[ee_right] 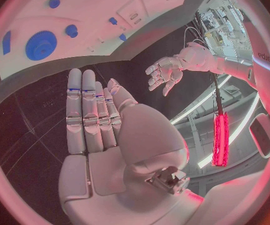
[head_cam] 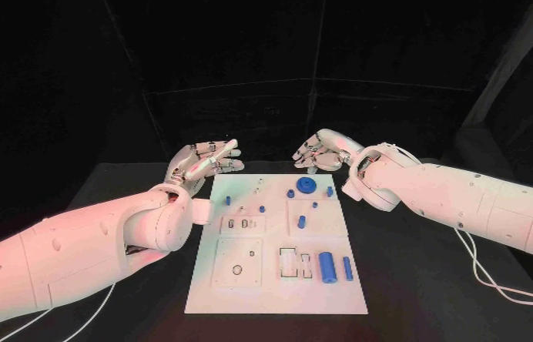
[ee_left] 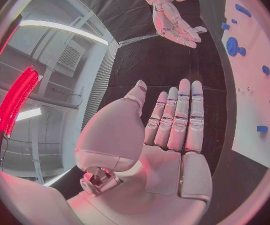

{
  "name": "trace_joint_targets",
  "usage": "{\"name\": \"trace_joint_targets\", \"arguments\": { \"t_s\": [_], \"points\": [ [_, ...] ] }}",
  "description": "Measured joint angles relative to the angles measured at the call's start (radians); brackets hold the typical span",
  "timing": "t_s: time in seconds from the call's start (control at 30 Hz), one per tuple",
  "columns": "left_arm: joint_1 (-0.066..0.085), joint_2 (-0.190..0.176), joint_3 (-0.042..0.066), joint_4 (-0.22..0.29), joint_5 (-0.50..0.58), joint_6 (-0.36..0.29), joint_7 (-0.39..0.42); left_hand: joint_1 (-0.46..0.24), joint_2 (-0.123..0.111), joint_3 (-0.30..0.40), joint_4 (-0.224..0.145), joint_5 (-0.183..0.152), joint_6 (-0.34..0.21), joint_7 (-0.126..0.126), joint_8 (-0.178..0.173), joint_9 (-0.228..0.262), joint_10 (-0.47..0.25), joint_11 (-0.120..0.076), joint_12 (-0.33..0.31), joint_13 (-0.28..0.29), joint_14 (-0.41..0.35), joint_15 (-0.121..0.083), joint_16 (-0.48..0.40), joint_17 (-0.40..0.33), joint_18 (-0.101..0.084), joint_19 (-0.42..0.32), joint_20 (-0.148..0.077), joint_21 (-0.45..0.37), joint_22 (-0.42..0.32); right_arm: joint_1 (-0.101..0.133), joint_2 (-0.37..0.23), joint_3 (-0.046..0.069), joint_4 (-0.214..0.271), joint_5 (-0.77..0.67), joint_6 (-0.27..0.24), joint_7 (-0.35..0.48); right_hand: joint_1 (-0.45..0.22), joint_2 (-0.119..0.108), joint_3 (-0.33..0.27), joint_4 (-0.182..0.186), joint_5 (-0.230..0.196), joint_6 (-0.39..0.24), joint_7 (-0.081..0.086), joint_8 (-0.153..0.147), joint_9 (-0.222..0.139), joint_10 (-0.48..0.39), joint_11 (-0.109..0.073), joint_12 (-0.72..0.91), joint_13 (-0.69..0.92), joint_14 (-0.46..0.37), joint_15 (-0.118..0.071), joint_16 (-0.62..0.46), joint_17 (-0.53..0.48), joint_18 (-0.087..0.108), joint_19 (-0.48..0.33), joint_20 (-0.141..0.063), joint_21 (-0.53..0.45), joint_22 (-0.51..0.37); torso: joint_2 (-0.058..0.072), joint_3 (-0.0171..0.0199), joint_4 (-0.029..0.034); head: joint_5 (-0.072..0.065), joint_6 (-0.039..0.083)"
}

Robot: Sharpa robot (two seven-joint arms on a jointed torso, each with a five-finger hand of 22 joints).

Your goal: Assemble the parts on the task board

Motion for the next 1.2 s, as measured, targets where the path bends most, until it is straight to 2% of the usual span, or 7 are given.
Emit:
{"name": "trace_joint_targets", "arguments": {
  "t_s": [0.1, 0.17, 0.23, 0.37, 0.63, 0.87, 1.2],
  "points": [
    [0.001, -0.009, 0.000, 0.013, -0.007, 0.008, -0.001, 0.000, 0.000, -0.003, -0.003, 0.000, 0.000, 0.000, -0.007, -0.003, 0.000, 0.000, -0.007, -0.002, 0.000, 0.000, -0.003, 0.002, 0.000, 0.002, 0.000, -0.002, -0.003, 0.003, 0.007, 0.003, 0.001, -0.096, 0.006, -0.035, -0.012, -0.012, 0.010, -0.010, -0.003, 0.008, -0.001, -0.015, 0.000, 0.014, -0.007, -0.018, 0.001, 0.056, -0.013, 0.039, 0.039, 0.000, 0.035, -0.014, 0.055, 0.030, 0.009, 0.0001, 0.0019, -0.001, 0.002],
    [0.001, -0.014, 0.000, 0.018, -0.012, 0.012, -0.001, 0.000, 0.000, -0.004, -0.004, 0.000, 0.000, 0.000, -0.007, -0.003, 0.000, 0.000, -0.010, -0.003, 0.000, 0.000, -0.005, 0.003, 0.000, 0.002, 0.001, -0.005, -0.004, 0.005, 0.013, 0.003, 0.002, -0.158, 0.012, -0.058, -0.038, -0.038, 0.035, -0.028, -0.003, 0.017, -0.003, -0.050, -0.001, 0.015, -0.009, -0.062, 0.001, 0.100, -0.027, 0.135, 0.132, 0.000, 0.081, -0.035, 0.168, 0.096, 0.014, 0.0006, 0.0032, -0.002, 0.002],
    [0.001, -0.017, 0.000, 0.020, -0.014, 0.015, -0.002, 0.000, 0.000, -0.006, -0.006, 0.000, 0.000, 0.000, -0.007, -0.004, 0.000, 0.000, -0.010, -0.004, 0.000, 0.000, -0.005, 0.004, 0.000, 0.006, 0.004, -0.005, -0.005, 0.005, 0.019, 0.004, 0.002, -0.207, 0.020, -0.078, -0.050, -0.050, 0.043, -0.034, -0.006, 0.013, -0.003, -0.063, -0.002, -0.021, -0.006, -0.069, 0.000, 0.107, -0.029, 0.187, 0.175, 0.000, 0.088, -0.038, 0.215, 0.125, 0.019, 0.0007, 0.0043, -0.004, 0.002],
    [0.002, -0.023, 0.001, 0.024, -0.019, 0.022, -0.003, 0.000, 0.000, -0.006, -0.006, 0.000, 0.000, 0.000, -0.012, -0.004, -0.004, 0.004, -0.010, -0.005, 0.000, 0.000, -0.012, 0.005, 0.000, 0.008, 0.001, -0.009, -0.007, 0.006, 0.029, 0.005, 0.003, -0.302, 0.042, -0.117, -0.066, -0.066, 0.062, -0.037, -0.006, -0.036, -0.004, -0.065, -0.002, -0.074, -0.001, -0.069, 0.001, 0.111, -0.026, 0.284, 0.258, 0.000, 0.088, -0.038, 0.322, 0.221, 0.030, 0.0012, 0.0076, -0.012, 0.002],
    [0.002, -0.027, 0.001, 0.032, -0.025, 0.033, -0.006, 0.000, 0.000, -0.008, -0.008, 0.000, 0.000, 0.000, -0.012, -0.005, -0.004, 0.004, -0.015, -0.005, 0.000, 0.000, -0.012, 0.006, 0.000, 0.008, 0.001, -0.009, -0.007, 0.006, 0.040, 0.005, 0.002, -0.411, 0.094, -0.162, -0.071, -0.084, 0.100, -0.029, -0.006, -0.042, -0.001, -0.065, -0.001, -0.099, 0.006, -0.064, 0.004, 0.112, -0.025, 0.444, 0.419, 0.000, 0.069, -0.021, 0.495, 0.400, 0.043, 0.0010, 0.0140, -0.019, 0.000],
    [0.002, -0.028, 0.001, 0.048, -0.024, 0.041, -0.010, 0.000, 0.000, -0.012, -0.012, 0.000, -0.009, 0.009, -0.024, -0.007, -0.011, 0.011, -0.026, -0.009, 0.000, 0.000, -0.020, 0.012, 0.000, 0.012, 0.005, -0.023, -0.015, 0.006, 0.050, 0.005, -0.004, -0.449, 0.136, -0.178, -0.072, -0.095, 0.117, -0.019, -0.006, -0.039, 0.002, -0.065, 0.000, -0.101, 0.008, -0.059, 0.004, 0.111, -0.018, 0.499, 0.478, 0.000, 0.060, -0.019, 0.553, 0.459, 0.054, 0.0023, 0.0162, -0.021, 0.000],
    [0.002, -0.030, 0.001, 0.068, -0.013, 0.051, -0.013, 0.000, 0.000, -0.015, -0.015, 0.000, -0.009, 0.009, -0.028, -0.007, -0.015, 0.015, -0.030, -0.011, 0.000, 0.000, -0.024, 0.014, 0.000, 0.015, 0.001, -0.023, -0.016, 0.006, 0.070, 0.005, -0.020, -0.469, 0.181, -0.184, -0.072, -0.095, 0.126, -0.015, -0.006, -0.030, 0.004, -0.065, 0.000, -0.106, 0.013, -0.059, 0.004, 0.107, -0.015, 0.523, 0.502, 0.000, 0.057, -0.015, 0.575, 0.485, 0.065, 0.0029, 0.0212, -0.022, 0.000]
  ]
}}
